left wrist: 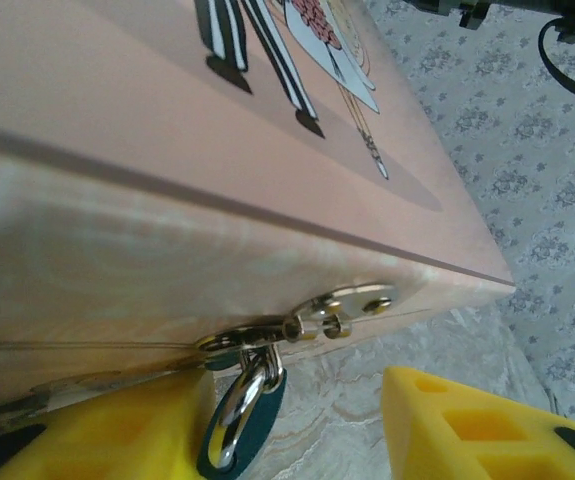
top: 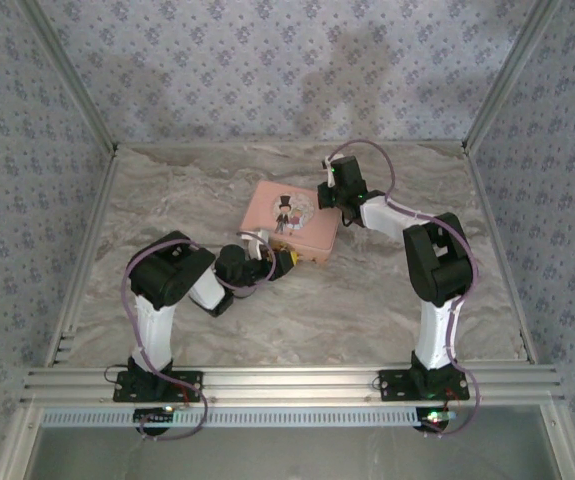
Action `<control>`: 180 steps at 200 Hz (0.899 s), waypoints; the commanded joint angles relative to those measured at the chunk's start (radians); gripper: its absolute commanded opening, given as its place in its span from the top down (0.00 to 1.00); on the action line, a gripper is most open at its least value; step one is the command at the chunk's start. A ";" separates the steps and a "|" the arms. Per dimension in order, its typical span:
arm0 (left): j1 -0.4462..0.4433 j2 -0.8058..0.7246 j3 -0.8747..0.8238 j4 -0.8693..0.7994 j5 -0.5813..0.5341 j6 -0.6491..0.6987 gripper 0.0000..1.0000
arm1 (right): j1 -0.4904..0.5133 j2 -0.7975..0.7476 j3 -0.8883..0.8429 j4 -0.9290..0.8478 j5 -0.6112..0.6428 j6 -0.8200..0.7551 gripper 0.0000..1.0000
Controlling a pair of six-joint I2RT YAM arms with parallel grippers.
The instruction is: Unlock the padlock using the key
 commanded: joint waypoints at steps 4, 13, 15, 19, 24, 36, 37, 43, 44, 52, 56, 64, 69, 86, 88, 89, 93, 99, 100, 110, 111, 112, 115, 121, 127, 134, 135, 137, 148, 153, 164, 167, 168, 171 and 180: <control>0.001 -0.030 -0.014 0.027 -0.031 -0.002 0.60 | 0.008 0.000 -0.031 -0.074 -0.034 0.004 1.00; 0.001 -0.025 -0.013 0.026 -0.026 0.000 0.65 | 0.008 0.001 -0.032 -0.072 -0.034 0.004 1.00; 0.001 -0.023 -0.013 0.026 -0.026 -0.001 0.66 | 0.008 0.001 -0.031 -0.072 -0.034 0.004 1.00; 0.001 -0.021 -0.013 0.027 -0.024 -0.002 0.67 | 0.009 0.001 -0.031 -0.071 -0.033 0.004 1.00; 0.002 -0.017 -0.013 0.027 -0.024 -0.003 0.70 | 0.009 0.001 -0.033 -0.072 -0.033 0.004 1.00; 0.006 -0.007 -0.009 0.027 -0.022 -0.012 0.73 | 0.009 -0.001 -0.037 -0.070 -0.032 0.004 1.00; 0.006 -0.007 -0.009 0.026 -0.022 -0.012 0.73 | 0.009 -0.001 -0.036 -0.071 -0.032 0.004 1.00; 0.008 -0.003 -0.007 0.026 -0.021 -0.016 0.74 | 0.010 -0.002 -0.038 -0.070 -0.033 0.004 1.00; 0.008 -0.003 -0.006 0.026 -0.020 -0.017 0.74 | 0.009 -0.002 -0.038 -0.070 -0.033 0.003 1.00; 0.010 0.000 -0.004 0.026 -0.019 -0.018 0.77 | 0.010 -0.004 -0.040 -0.070 -0.030 0.003 1.00; 0.012 0.002 -0.002 0.026 -0.016 -0.019 0.78 | 0.010 -0.005 -0.042 -0.071 -0.030 0.001 1.00; 0.013 0.004 0.003 0.027 -0.011 -0.018 0.79 | 0.008 -0.007 -0.044 -0.072 -0.030 0.001 1.00; 0.015 0.006 0.006 0.026 -0.006 -0.018 0.81 | 0.008 -0.007 -0.043 -0.072 -0.030 0.000 1.00; 0.020 0.011 0.013 0.026 -0.003 -0.024 0.82 | 0.007 -0.012 -0.048 -0.071 -0.030 -0.001 1.00; 0.022 0.011 0.013 0.026 -0.002 -0.024 0.83 | 0.007 -0.012 -0.048 -0.070 -0.030 0.000 1.00; 0.022 0.011 0.013 0.026 -0.002 -0.024 0.83 | 0.007 -0.012 -0.048 -0.071 -0.030 0.000 1.00; 0.022 0.011 0.016 0.026 -0.001 -0.025 0.83 | 0.006 -0.013 -0.048 -0.071 -0.030 0.000 1.00; 0.025 0.012 0.016 0.027 0.000 -0.025 0.83 | 0.007 -0.014 -0.049 -0.070 -0.030 0.000 1.00; 0.025 0.011 0.016 0.026 0.000 -0.025 0.83 | 0.006 -0.014 -0.049 -0.071 -0.030 0.000 1.00; 0.025 0.011 0.018 0.027 0.007 -0.023 0.88 | 0.006 -0.014 -0.050 -0.070 -0.030 0.000 1.00; 0.025 0.010 0.019 0.027 0.008 -0.022 0.88 | 0.005 -0.015 -0.050 -0.071 -0.029 0.000 1.00; 0.026 0.009 0.019 0.027 0.009 -0.022 0.88 | 0.005 -0.014 -0.050 -0.070 -0.028 0.000 1.00; 0.026 0.011 0.020 0.026 0.010 -0.023 0.89 | 0.005 -0.014 -0.049 -0.071 -0.029 0.000 1.00; 0.025 0.011 0.023 0.026 0.015 -0.024 0.90 | 0.005 -0.013 -0.049 -0.070 -0.030 0.000 1.00; 0.028 0.011 0.024 0.026 0.018 -0.028 0.91 | 0.005 -0.014 -0.049 -0.071 -0.030 0.000 1.00; 0.031 0.009 0.023 0.026 0.025 -0.033 0.93 | 0.005 -0.015 -0.049 -0.071 -0.032 0.000 1.00; 0.031 0.009 0.023 0.026 0.025 -0.033 0.94 | 0.005 -0.015 -0.049 -0.071 -0.032 0.000 1.00; 0.031 0.008 0.023 0.026 0.029 -0.032 0.95 | 0.005 -0.015 -0.049 -0.071 -0.032 0.001 1.00; 0.034 0.006 0.021 0.026 0.043 -0.037 0.98 | 0.004 -0.018 -0.051 -0.070 -0.033 0.001 1.00; 0.037 0.004 0.019 0.025 0.048 -0.044 0.98 | 0.004 -0.021 -0.052 -0.071 -0.036 0.001 1.00; 0.043 -0.001 0.016 0.014 0.063 -0.060 1.00 | -0.001 -0.027 -0.051 -0.073 -0.046 0.002 1.00; 0.044 -0.005 0.016 0.001 0.065 -0.065 1.00 | -0.003 -0.030 -0.050 -0.077 -0.051 0.003 1.00; 0.045 -0.006 0.016 -0.003 0.067 -0.068 1.00 | -0.003 -0.031 -0.050 -0.079 -0.052 0.005 1.00; 0.046 -0.011 0.018 -0.021 0.070 -0.070 1.00 | -0.006 -0.034 -0.050 -0.081 -0.056 0.008 1.00; 0.046 -0.027 0.026 -0.074 0.090 -0.071 1.00 | -0.020 -0.047 -0.051 -0.078 -0.072 0.020 1.00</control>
